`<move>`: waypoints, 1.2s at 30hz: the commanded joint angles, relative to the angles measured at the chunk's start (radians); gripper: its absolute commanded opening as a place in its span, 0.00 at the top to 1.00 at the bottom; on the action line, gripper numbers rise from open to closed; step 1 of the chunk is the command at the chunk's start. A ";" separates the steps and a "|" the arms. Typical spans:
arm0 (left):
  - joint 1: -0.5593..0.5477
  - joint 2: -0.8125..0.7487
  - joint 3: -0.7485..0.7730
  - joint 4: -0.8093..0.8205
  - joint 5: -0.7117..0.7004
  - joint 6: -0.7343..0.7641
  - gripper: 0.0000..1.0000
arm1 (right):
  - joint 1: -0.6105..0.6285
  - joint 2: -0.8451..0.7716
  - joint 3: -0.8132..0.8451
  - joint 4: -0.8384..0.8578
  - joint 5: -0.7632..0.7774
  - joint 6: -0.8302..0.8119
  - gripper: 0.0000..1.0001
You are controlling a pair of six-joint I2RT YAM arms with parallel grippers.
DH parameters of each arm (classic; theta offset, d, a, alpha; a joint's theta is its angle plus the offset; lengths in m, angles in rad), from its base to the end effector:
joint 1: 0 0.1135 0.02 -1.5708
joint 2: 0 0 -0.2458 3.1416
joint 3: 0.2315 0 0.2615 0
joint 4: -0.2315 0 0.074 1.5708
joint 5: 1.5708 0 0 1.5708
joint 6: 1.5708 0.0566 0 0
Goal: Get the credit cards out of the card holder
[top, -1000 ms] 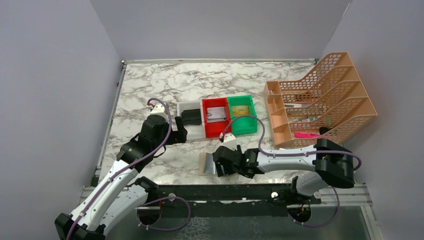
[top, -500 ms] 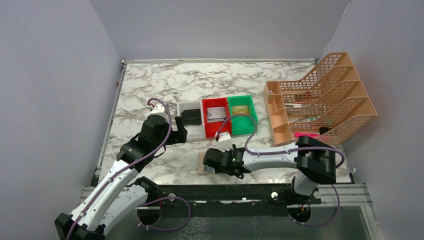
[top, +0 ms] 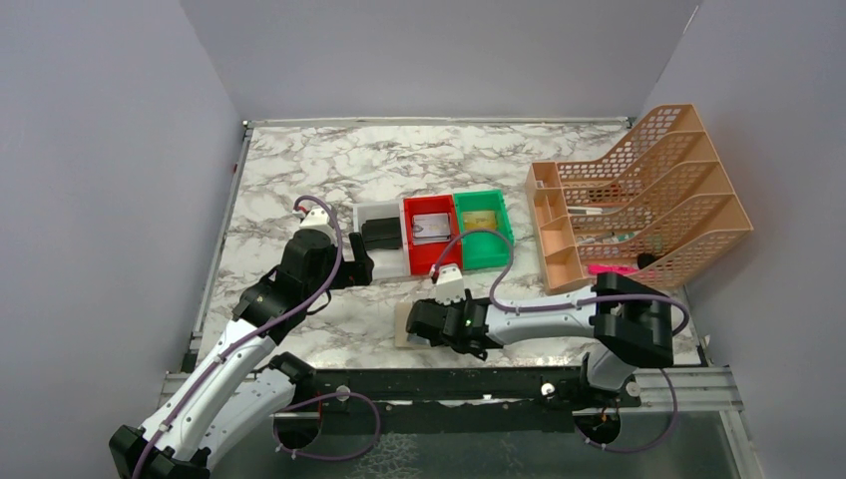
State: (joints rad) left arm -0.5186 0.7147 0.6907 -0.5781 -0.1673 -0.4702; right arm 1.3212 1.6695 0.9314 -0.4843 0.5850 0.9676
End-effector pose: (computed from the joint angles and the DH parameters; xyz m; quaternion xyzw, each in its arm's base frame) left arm 0.1760 -0.0896 0.2549 -0.0175 0.8826 -0.1551 0.4435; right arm 0.1079 0.2968 0.1173 -0.1167 0.9371 0.0336 0.3272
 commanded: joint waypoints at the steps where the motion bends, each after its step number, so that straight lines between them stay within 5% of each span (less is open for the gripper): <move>1: 0.005 0.001 -0.008 0.010 0.010 -0.001 0.01 | 0.003 -0.073 -0.043 0.027 0.002 -0.032 0.33; 7: 0.005 -0.001 -0.008 0.008 0.000 -0.001 0.01 | 0.003 -0.241 -0.071 0.118 0.003 -0.168 0.23; 13: 0.004 -0.008 -0.003 -0.002 -0.069 -0.031 0.01 | -0.038 -0.419 -0.109 0.129 0.182 -0.265 0.15; 18: 0.005 -0.044 0.009 -0.034 -0.182 -0.080 0.01 | -0.227 -0.574 -0.146 0.178 0.181 -0.388 0.11; 23: 0.005 -0.119 0.013 -0.057 -0.258 -0.099 0.01 | -0.434 -0.716 -0.204 0.304 0.024 -0.539 0.09; 36: 0.005 -0.203 0.003 -0.069 -0.340 -0.118 0.01 | -0.643 -0.781 -0.287 0.372 -0.056 -0.608 0.07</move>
State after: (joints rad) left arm -0.5182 0.5049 0.6895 -0.6338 -0.4603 -0.5797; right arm 0.7322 0.9077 0.6914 -0.1692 0.6075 0.3702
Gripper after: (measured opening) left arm 0.987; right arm 0.927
